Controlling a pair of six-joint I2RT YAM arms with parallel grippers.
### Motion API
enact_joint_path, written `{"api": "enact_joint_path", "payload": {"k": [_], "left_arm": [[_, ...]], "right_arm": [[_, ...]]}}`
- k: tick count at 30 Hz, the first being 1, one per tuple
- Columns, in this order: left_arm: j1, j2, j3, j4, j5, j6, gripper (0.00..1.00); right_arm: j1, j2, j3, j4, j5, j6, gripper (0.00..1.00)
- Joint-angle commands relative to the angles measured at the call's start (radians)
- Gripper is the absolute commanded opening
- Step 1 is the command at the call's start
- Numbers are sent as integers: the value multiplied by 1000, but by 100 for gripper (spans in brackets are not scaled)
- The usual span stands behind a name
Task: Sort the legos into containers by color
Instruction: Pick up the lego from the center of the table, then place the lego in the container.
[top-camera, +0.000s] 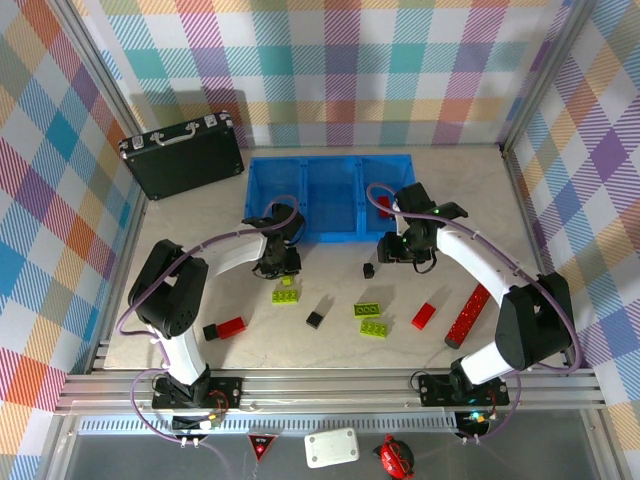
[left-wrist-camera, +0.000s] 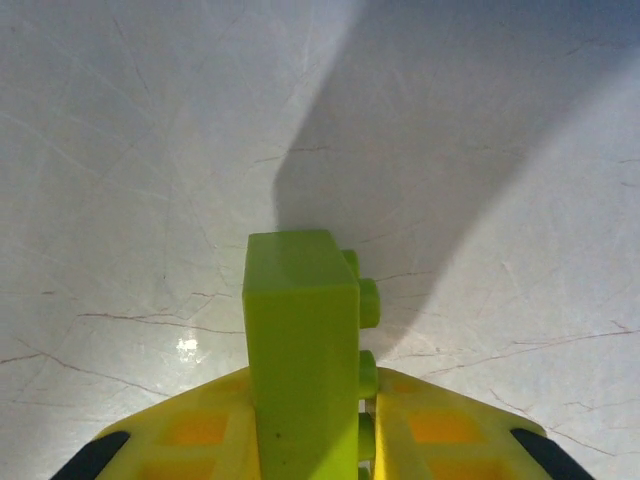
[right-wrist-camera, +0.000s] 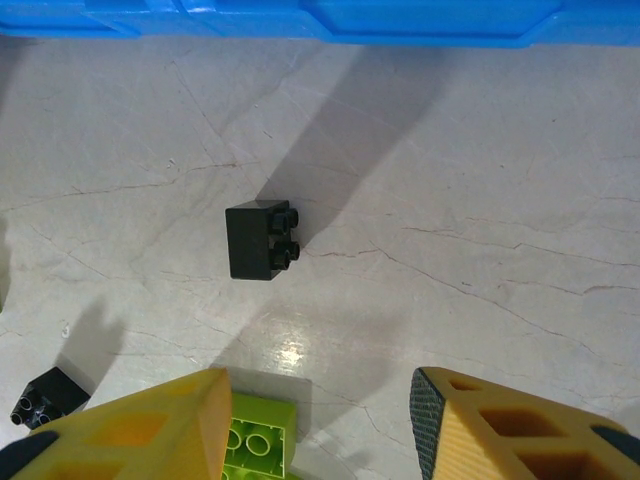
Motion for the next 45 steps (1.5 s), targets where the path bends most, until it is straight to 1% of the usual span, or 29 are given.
{"api": "enact_joint_path", "payload": {"k": [1, 12, 18, 26, 29, 40, 45], "left_arm": [[-15, -60, 58, -52, -1, 22, 26], [-27, -50, 221, -124, 1, 59, 26], [-36, 2, 315, -108, 45, 74, 26], [-50, 92, 452, -97, 80, 81, 26], [-52, 130, 493, -63, 117, 82, 26], [-45, 335, 695, -21, 138, 146, 26], [-25, 419, 765, 6, 187, 167, 26]], "right_arm": [[8, -40, 12, -22, 0, 11, 52], [9, -71, 6, -27, 14, 18, 51], [7, -98, -5, -39, 29, 21, 51], [8, -138, -25, -57, 53, 24, 51], [8, -150, -27, -63, 55, 23, 51], [8, -195, -42, -89, 73, 30, 51], [8, -216, -50, -103, 82, 29, 51]]}}
